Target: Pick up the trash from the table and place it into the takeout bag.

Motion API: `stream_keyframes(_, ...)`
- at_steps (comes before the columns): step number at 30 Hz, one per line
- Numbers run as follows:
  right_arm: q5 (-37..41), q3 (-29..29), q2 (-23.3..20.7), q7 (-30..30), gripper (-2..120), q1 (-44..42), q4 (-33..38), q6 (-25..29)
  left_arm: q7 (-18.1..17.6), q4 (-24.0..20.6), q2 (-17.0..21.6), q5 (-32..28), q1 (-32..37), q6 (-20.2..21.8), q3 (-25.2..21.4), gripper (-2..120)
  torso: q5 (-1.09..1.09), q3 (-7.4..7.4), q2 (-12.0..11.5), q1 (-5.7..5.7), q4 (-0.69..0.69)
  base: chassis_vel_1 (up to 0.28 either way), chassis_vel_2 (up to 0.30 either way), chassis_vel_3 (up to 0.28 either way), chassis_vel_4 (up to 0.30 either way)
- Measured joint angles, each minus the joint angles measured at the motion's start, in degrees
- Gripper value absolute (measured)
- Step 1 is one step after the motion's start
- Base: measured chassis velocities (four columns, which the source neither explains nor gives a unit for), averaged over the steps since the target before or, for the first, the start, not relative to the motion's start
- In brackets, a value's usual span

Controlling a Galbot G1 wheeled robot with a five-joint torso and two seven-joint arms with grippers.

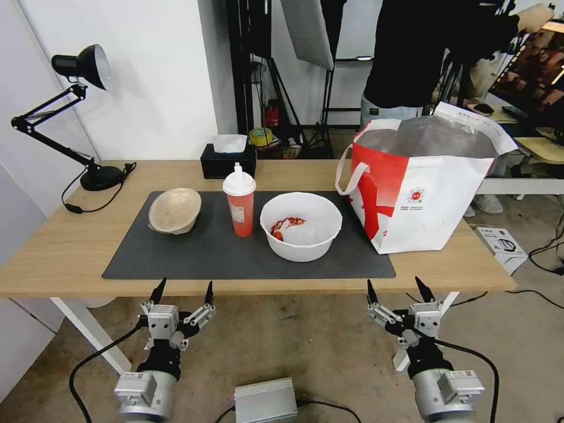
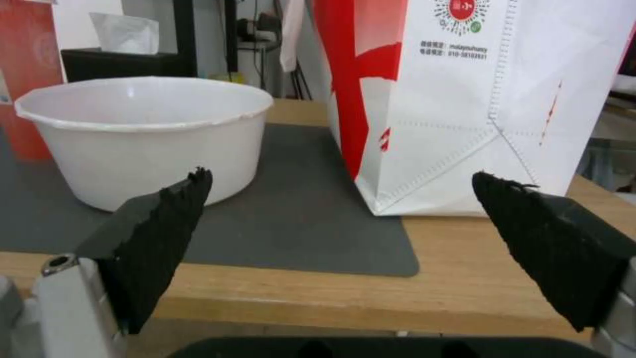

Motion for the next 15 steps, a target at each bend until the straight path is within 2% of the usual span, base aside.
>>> stream_keyframes(11,0.0,0.0,0.0,0.0,100,0.0,0.0,0.0,0.0,0.0,0.0,0.0,0.0,0.0,0.0,100,0.0,0.0,0.0,0.0,0.0,0.0,0.0,0.0,0.0)
stream_keyframes(15,0.4,0.0,-0.7,0.0,100,0.2,0.2,-0.4,-1.0,-0.7,0.1,-0.6,0.4,0.8,0.3,100,0.0,0.0,0.0,0.0,-0.02,0.0,0.0,0.0,0.0)
